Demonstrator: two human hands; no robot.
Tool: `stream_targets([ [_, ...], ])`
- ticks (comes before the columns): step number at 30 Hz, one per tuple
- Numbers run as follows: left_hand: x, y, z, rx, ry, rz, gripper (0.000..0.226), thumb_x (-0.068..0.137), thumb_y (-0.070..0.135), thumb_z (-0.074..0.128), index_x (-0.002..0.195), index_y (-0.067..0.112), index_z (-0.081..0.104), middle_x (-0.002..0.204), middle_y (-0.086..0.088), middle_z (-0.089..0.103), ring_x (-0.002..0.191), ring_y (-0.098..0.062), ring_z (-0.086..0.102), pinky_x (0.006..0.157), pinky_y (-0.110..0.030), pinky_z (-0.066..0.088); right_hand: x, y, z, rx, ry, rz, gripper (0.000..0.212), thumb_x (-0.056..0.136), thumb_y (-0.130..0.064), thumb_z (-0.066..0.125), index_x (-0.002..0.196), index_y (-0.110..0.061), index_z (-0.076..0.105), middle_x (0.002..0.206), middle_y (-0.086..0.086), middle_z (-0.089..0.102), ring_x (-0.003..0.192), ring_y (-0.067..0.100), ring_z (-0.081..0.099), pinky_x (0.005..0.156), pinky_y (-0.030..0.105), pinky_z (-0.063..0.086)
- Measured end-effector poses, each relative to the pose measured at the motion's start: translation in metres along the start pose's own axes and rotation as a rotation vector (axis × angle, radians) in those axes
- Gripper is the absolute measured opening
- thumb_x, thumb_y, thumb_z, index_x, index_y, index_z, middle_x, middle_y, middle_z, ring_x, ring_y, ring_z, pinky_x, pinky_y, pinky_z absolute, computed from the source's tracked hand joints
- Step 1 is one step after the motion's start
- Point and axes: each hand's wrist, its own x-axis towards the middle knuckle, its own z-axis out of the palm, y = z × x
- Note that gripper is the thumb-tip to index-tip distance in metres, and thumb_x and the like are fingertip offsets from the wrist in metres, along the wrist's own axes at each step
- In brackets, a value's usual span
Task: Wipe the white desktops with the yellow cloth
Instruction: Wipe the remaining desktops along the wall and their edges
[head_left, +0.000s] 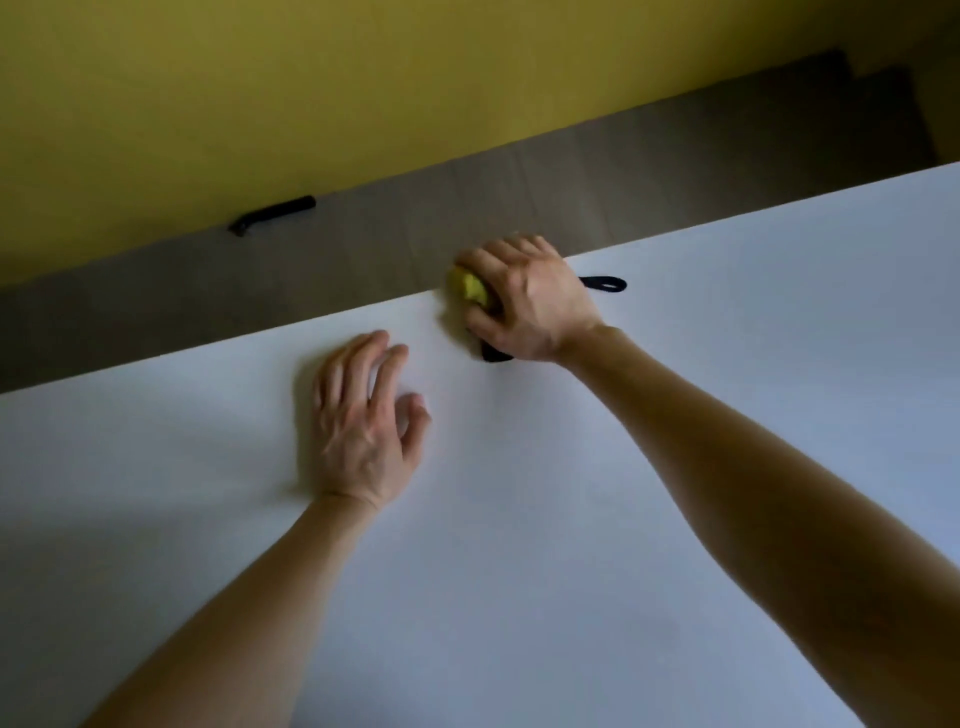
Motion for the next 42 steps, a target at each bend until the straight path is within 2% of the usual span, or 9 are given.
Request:
stream_targets([
  [4, 0.003, 0.002, -0.001, -0.031, 0.004, -0.019, 0.045, 0.099, 0.026, 0.061, 0.140, 0.008, 0.066, 0.155, -0.015, 0.056, 0.139, -0.041, 0.055, 0.117, -0.053, 0.040, -0.071, 0.127, -0.062, -0.106, 0.081, 0.311, 0.045, 0.100, -0.049, 0.055, 0.133, -0.019, 0.063, 0.123, 0.012, 0.069, 0.116, 0.040, 0.061, 0.114, 0.052, 0.042],
  [7, 0.002, 0.002, 0.001, -0.030, 0.014, -0.034, 0.045, 0.098, 0.025, 0.062, 0.140, 0.009, 0.066, 0.155, -0.015, 0.056, 0.139, -0.041, 0.055, 0.116, -0.054, 0.041, -0.063, 0.115, -0.055, -0.159, 0.139, 0.534, 0.040, 0.096, -0.046, 0.054, 0.121, -0.018, 0.065, 0.117, 0.012, 0.069, 0.114, 0.038, 0.061, 0.119, 0.055, 0.037],
  [13, 0.000, 0.002, 0.002, 0.012, 0.027, -0.033, 0.042, 0.100, 0.029, 0.060, 0.135, 0.007, 0.067, 0.149, -0.019, 0.058, 0.138, -0.043, 0.055, 0.115, -0.054, 0.041, 0.028, -0.061, 0.028, -0.025, 0.022, 0.042, 0.041, 0.094, -0.051, 0.054, 0.105, -0.014, 0.070, 0.098, 0.009, 0.070, 0.094, 0.036, 0.065, 0.100, 0.047, 0.042],
  [17, 0.001, 0.004, 0.000, 0.035, 0.028, -0.012, 0.044, 0.100, 0.028, 0.060, 0.140, 0.009, 0.065, 0.153, -0.017, 0.056, 0.142, -0.040, 0.053, 0.117, -0.053, 0.039, 0.009, -0.019, 0.006, 0.051, -0.003, -0.043, 0.054, 0.093, -0.053, 0.054, 0.127, -0.014, 0.069, 0.112, 0.010, 0.073, 0.105, 0.036, 0.065, 0.101, 0.044, 0.042],
  [22, 0.003, 0.006, -0.002, 0.020, 0.034, -0.014, 0.046, 0.098, 0.024, 0.061, 0.141, 0.009, 0.066, 0.154, -0.016, 0.056, 0.141, -0.040, 0.054, 0.119, -0.051, 0.037, -0.080, 0.138, -0.072, -0.063, 0.135, 0.354, 0.046, 0.099, -0.048, 0.056, 0.132, -0.017, 0.062, 0.122, 0.014, 0.069, 0.116, 0.039, 0.061, 0.115, 0.050, 0.040],
  [26, 0.002, 0.004, -0.001, 0.027, 0.024, -0.031, 0.046, 0.098, 0.026, 0.060, 0.141, 0.009, 0.065, 0.155, -0.015, 0.056, 0.142, -0.040, 0.053, 0.118, -0.051, 0.036, -0.057, 0.107, -0.048, -0.117, 0.216, 0.693, 0.038, 0.092, -0.045, 0.056, 0.115, -0.016, 0.066, 0.112, 0.014, 0.069, 0.112, 0.038, 0.059, 0.120, 0.053, 0.037],
  [33, 0.000, 0.002, 0.001, 0.072, 0.034, -0.012, 0.042, 0.100, 0.029, 0.060, 0.135, 0.006, 0.067, 0.149, -0.020, 0.058, 0.135, -0.043, 0.056, 0.112, -0.053, 0.040, 0.023, -0.071, 0.031, 0.070, 0.137, 0.196, 0.038, 0.089, -0.048, 0.057, 0.099, -0.013, 0.069, 0.093, 0.011, 0.068, 0.093, 0.037, 0.063, 0.102, 0.049, 0.042],
  [37, 0.001, 0.001, 0.001, 0.048, 0.033, 0.000, 0.046, 0.099, 0.027, 0.059, 0.142, 0.008, 0.064, 0.154, -0.017, 0.056, 0.140, -0.041, 0.054, 0.116, -0.052, 0.037, -0.013, 0.020, -0.003, 0.049, 0.066, 0.055, 0.052, 0.090, -0.053, 0.057, 0.123, -0.014, 0.069, 0.109, 0.011, 0.072, 0.104, 0.037, 0.064, 0.102, 0.046, 0.043],
  [42, 0.002, 0.003, 0.002, 0.012, 0.038, -0.018, 0.046, 0.100, 0.028, 0.057, 0.141, 0.009, 0.065, 0.154, -0.016, 0.057, 0.139, -0.042, 0.055, 0.114, -0.054, 0.040, -0.082, 0.153, -0.069, -0.072, 0.272, 0.568, 0.041, 0.092, -0.045, 0.059, 0.121, -0.016, 0.066, 0.115, 0.012, 0.070, 0.113, 0.038, 0.061, 0.116, 0.045, 0.038],
])
